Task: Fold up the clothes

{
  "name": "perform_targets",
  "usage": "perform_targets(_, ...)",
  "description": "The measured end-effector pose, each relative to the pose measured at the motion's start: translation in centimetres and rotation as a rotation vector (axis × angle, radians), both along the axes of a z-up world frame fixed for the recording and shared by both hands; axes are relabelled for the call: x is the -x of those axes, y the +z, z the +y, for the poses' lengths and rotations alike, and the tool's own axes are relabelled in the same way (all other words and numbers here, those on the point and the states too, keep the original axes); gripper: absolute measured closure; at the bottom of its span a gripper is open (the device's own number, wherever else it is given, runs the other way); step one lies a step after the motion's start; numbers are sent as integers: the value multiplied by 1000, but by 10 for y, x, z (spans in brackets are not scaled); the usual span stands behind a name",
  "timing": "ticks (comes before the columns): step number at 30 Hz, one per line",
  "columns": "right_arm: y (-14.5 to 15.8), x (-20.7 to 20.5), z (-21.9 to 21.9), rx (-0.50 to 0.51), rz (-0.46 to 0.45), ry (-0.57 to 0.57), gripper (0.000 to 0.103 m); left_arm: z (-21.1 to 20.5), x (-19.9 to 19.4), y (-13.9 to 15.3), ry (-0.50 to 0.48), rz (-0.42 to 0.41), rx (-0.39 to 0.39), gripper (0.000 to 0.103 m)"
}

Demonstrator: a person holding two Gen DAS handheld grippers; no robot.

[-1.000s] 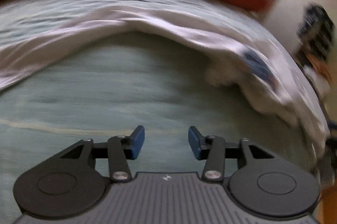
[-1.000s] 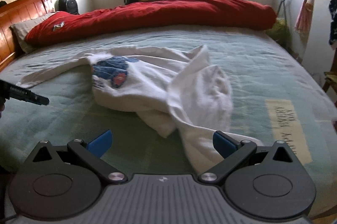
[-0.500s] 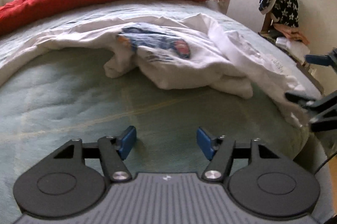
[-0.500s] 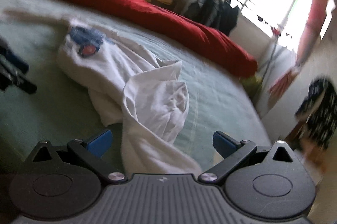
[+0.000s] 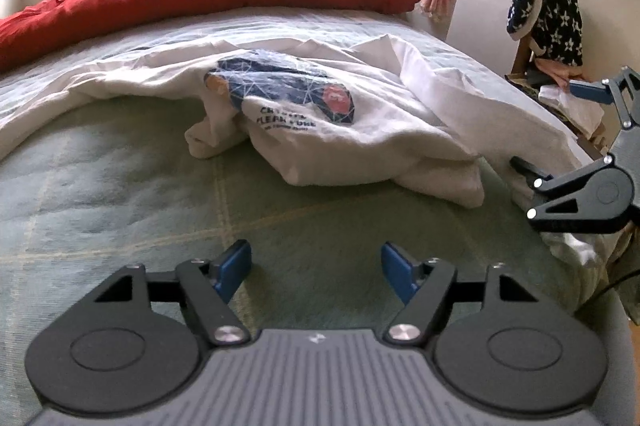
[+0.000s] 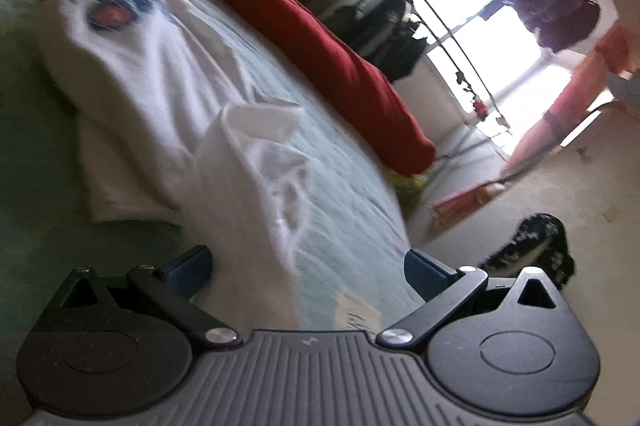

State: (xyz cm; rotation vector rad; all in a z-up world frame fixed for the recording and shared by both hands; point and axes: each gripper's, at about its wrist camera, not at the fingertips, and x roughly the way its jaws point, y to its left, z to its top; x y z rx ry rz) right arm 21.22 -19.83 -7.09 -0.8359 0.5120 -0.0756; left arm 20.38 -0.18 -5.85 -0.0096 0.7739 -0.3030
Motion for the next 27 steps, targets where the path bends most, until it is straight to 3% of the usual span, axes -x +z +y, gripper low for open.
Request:
perform_targets(4,-10,-8,-8,68,-7,-45,0,-2,-5,-2,0,2,17,30)
perform_targets(12,4,-3,-29,-202,94,30,0,-3,-9,-7,-13,3,21,27)
perform_targets(21,-17,-5,-37,-232,96,84,0,-2,-4,-10,-32,9,31,22)
perform_targets(27,-15,-10,-46,-339,138,52,0,5,-3,-10,-48,21,65,19)
